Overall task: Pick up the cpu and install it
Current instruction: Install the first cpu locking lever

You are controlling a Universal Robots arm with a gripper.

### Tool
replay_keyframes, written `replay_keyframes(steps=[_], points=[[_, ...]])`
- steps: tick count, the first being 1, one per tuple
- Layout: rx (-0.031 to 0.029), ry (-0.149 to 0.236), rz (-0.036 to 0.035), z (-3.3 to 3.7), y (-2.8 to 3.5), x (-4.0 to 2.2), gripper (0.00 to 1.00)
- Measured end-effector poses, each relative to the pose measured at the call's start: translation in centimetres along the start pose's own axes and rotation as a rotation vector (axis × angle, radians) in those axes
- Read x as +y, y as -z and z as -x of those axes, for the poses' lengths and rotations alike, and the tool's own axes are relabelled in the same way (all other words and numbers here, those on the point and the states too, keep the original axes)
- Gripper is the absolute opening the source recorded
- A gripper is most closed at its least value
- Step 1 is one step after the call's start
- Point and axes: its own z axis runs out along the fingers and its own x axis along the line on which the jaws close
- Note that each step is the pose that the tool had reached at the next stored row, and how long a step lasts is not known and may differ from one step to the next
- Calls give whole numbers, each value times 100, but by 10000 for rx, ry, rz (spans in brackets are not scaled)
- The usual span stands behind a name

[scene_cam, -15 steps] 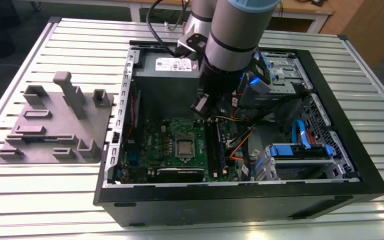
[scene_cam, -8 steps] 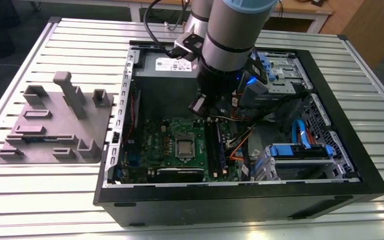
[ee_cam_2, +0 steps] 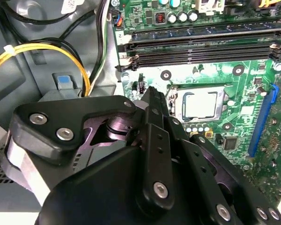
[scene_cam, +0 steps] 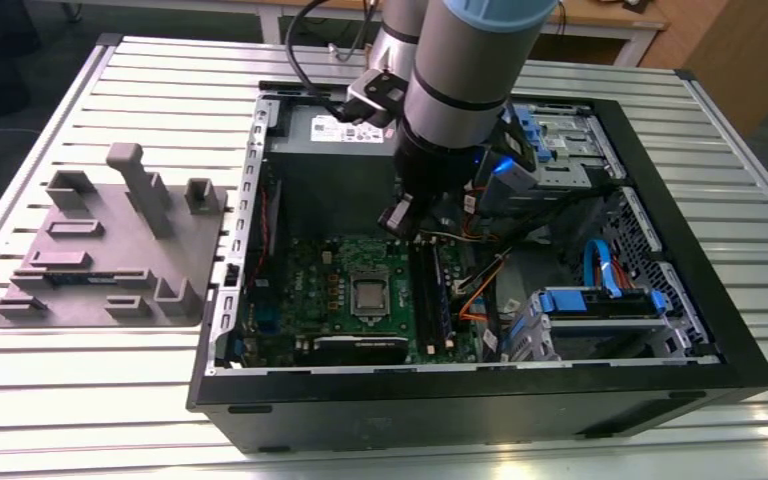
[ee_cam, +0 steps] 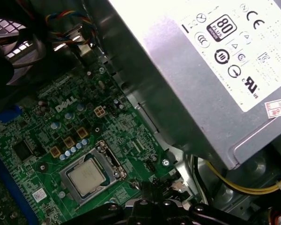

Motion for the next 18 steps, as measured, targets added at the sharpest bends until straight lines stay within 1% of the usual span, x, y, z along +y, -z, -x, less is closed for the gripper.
replay_keyframes(steps=[3,8,14,18], points=[[4,58,3,-17,1,-3,11],[35,409,7,-45,1,5,11],[67,764,17,-75,3,-9,11],[83,936,22,-107,4,-22,11]])
